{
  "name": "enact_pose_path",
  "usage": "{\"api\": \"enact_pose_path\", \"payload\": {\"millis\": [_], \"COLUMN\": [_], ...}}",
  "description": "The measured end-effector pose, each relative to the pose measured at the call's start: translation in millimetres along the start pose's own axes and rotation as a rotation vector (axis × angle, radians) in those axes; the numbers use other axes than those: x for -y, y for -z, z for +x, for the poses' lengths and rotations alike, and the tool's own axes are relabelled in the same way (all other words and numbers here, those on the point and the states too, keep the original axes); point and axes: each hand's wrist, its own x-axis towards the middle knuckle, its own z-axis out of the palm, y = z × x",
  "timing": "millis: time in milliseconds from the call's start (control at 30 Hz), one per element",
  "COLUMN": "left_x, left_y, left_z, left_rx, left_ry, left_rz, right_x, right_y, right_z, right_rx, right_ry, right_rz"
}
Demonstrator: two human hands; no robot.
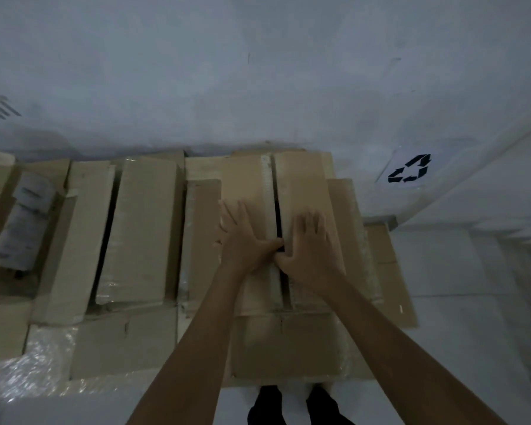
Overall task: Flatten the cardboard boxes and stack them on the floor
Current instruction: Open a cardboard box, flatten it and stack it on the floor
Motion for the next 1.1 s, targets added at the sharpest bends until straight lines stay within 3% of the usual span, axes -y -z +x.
{"api": "enact_pose_path", "payload": {"millis": [67,167,367,467,567,633,800,867,933,967,1000,1100], "left_x": [-3,-5,-27,-12,21,42,83,79,58,46,31,9], "left_y": [12,33,68,81,98,105,88,81,77,73,67,36], "left_z": [-2,-8,-21,-22,-23,-22,0,1,-4,-6,-10,-15], "left_rx": [-0.012,0.005,-0.063,-0.237,-0.382,-0.423,-0.258,-0.375,-0.517,-0.496,-0.409,-0.049], "left_ry": [-0.053,-0.146,-0.308,-0.332,-0.23,-0.122,0.144,0.029,-0.329,-0.525,-0.638,-0.676], "left_rz": [-0.075,-0.145,0.065,0.108,0.042,0.021,0.078,0.343,0.49,0.494,0.449,0.342], "right_x": [-2,-6,-29,-45,-69,-99,-134,-122,-101,-90,-78,-46], "right_y": [12,30,61,81,91,85,72,79,88,89,89,80], "right_z": [0,-4,-19,-30,-40,-34,-12,-4,11,25,38,82], "right_rx": [-0.012,-0.181,-0.28,-0.363,-0.456,-0.485,-0.263,-0.35,-0.493,-0.518,-0.52,-0.285], "right_ry": [0.031,0.078,0.051,0.014,-0.129,-0.263,-0.491,-0.441,-0.324,-0.244,-0.15,0.215], "right_rz": [0.136,0.285,0.316,0.454,0.595,0.5,0.215,0.219,0.318,0.308,0.242,-0.065]}}
